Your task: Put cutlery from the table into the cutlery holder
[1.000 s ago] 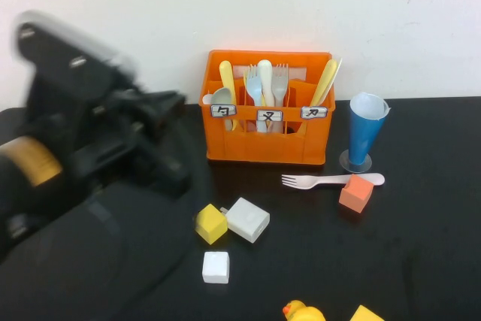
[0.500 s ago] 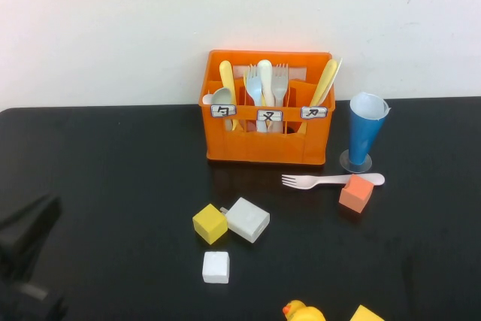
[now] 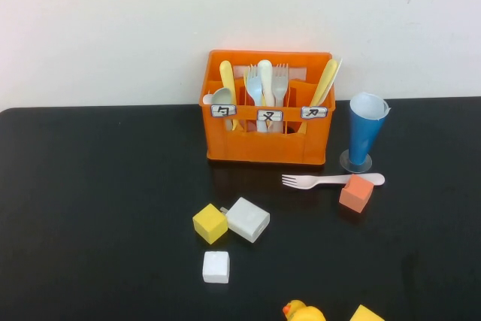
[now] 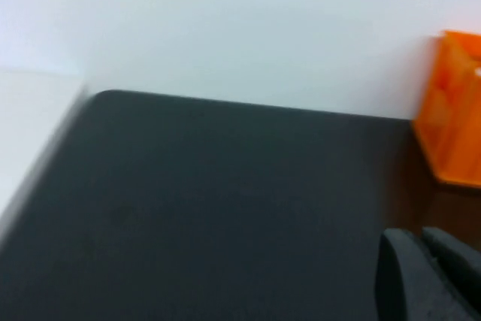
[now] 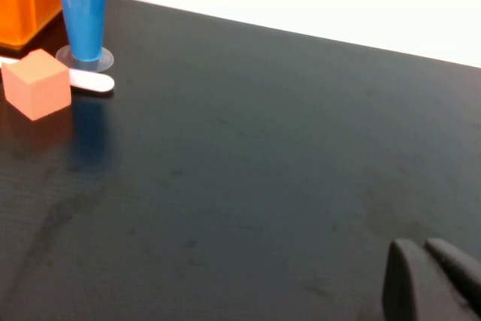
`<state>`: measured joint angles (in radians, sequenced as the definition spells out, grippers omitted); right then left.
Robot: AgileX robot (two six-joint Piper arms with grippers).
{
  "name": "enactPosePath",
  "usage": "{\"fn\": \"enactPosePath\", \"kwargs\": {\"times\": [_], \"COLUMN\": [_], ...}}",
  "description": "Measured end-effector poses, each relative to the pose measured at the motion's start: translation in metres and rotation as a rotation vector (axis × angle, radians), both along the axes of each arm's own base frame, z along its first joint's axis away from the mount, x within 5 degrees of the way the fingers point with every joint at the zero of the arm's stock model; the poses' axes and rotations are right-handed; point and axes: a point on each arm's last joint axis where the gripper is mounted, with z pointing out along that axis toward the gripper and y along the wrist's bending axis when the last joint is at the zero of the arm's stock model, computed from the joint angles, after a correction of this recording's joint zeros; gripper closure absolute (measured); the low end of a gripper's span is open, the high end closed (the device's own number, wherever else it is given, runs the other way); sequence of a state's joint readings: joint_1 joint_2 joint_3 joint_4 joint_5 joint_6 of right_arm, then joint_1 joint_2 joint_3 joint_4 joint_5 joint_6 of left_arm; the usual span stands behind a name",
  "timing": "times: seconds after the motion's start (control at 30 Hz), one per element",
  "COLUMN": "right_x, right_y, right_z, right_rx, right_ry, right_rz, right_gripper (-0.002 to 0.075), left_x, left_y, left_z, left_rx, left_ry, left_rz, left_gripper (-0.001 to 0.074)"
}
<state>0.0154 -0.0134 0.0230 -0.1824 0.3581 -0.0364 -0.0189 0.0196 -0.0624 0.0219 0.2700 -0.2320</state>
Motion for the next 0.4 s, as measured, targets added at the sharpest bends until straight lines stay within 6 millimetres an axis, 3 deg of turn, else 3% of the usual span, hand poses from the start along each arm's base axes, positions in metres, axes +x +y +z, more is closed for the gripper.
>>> {"fn": "enactPosePath", "kwargs": {"times": [0.17, 0.4], "right_x": [0.000, 0.000], "right_y": [0.000, 0.000], "right_z": [0.000, 0.000], "right_rx": [0.000, 0.000], "right_ry": [0.000, 0.000], "right_rz": [0.002, 0.002], "right_gripper": [0.0729, 0.0729], "left_x": [0.000, -0.001], "left_y": [0.002, 0.000], "left_z": [-0.028, -0.032], "left_rx": [0.044, 0.184], "left_ry": [0.069, 0.105], "left_rz": [0.029, -0.035], "left_gripper": [0.0735, 0.0735]}}
